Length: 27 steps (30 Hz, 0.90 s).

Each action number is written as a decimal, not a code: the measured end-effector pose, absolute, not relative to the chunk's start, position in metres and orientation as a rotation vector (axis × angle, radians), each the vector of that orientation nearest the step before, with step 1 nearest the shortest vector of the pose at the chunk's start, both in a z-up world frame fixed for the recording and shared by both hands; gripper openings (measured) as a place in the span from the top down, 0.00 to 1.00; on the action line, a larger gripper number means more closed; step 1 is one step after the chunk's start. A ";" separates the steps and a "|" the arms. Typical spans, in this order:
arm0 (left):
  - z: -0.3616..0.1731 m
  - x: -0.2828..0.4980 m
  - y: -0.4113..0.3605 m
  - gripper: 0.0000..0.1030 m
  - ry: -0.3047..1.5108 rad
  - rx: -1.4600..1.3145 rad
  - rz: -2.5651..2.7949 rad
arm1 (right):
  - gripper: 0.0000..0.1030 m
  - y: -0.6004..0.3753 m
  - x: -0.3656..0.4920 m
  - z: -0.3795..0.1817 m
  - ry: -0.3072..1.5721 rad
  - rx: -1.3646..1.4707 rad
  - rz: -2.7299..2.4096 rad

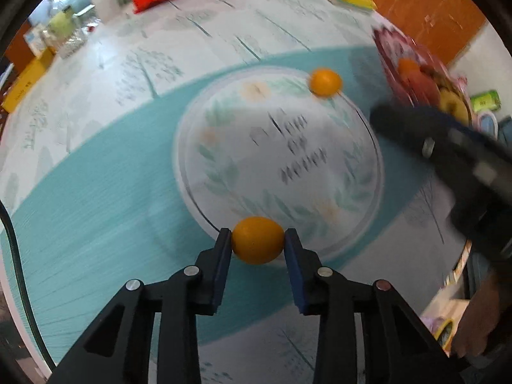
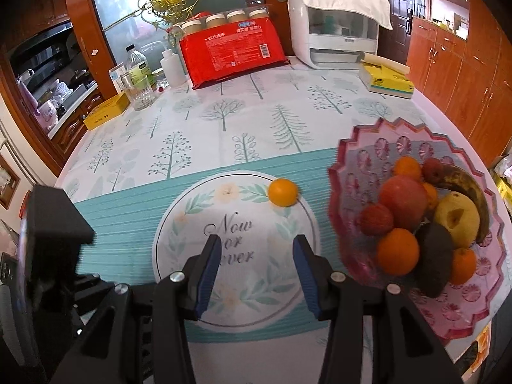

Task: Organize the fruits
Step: 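Grasp a small mandarin with the left tool while the right tool grasps another mandarin, then carry both held mandarins over the pink bowl with both tools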

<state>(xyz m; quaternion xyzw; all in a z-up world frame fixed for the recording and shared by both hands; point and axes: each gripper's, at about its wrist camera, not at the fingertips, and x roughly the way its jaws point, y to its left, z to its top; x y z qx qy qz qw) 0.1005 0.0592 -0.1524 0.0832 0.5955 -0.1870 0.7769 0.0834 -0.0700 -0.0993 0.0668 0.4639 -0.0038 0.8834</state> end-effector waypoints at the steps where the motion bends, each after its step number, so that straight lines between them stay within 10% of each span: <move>1: -0.148 0.107 0.065 0.69 1.269 0.165 -0.385 | 0.54 -0.067 0.087 -0.102 0.961 0.142 -0.017; 27: -0.149 0.166 0.112 0.69 1.232 0.064 -0.233 | 0.51 -0.048 0.163 -0.162 0.873 0.056 -0.515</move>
